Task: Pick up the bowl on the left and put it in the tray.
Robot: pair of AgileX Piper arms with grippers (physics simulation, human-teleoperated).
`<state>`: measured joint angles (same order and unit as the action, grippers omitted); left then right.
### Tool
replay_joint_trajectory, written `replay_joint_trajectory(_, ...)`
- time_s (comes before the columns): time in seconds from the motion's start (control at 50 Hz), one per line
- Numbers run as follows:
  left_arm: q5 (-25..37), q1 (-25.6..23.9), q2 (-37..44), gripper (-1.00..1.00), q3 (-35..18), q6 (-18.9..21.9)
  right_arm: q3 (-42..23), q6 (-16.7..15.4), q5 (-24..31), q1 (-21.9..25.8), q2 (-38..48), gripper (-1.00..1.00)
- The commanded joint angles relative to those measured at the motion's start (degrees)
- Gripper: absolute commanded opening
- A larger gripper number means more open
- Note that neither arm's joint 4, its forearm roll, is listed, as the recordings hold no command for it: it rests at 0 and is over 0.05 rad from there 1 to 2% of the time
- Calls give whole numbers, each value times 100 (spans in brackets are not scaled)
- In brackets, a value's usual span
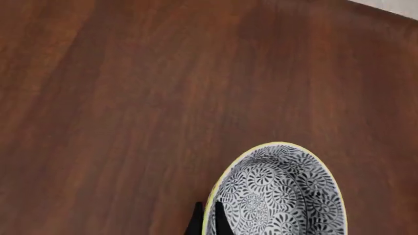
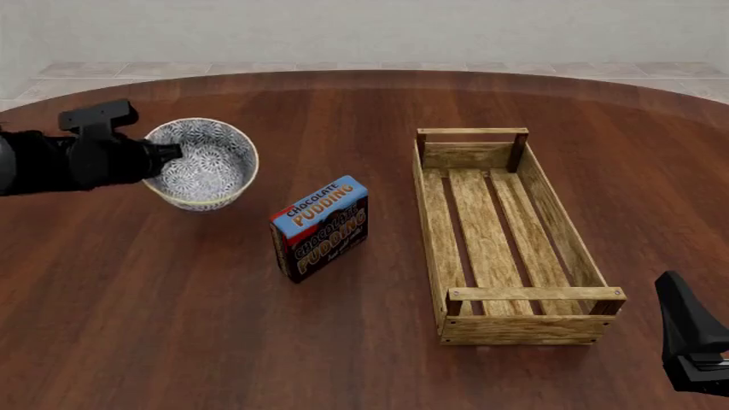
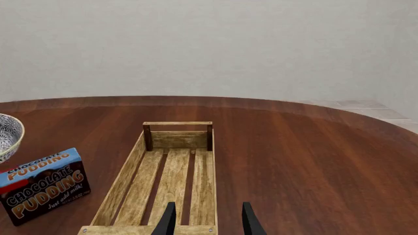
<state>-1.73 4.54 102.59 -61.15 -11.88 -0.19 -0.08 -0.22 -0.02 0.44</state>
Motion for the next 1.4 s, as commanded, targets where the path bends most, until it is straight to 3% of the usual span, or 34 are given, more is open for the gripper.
replay_joint_trajectory(0.02,-612,-207,-1194,-100,986,-480,0,0,0,0,0,100)
replay_joint_trajectory(0.04,-436,71,-1043,-100,813,-250,0,-1,0,0,1,100)
replay_joint_trajectory(0.24,-411,-141,-1472,-100,1075,-350,0,0,0,0,0,100)
replay_joint_trajectory(0.64,58,-950,-2837,-100,1579,-466,0,-1,0,-1,0,100)
replay_joint_trajectory(1.4,1171,-2007,-4458,-100,1548,-334,0,0,0,0,0,100)
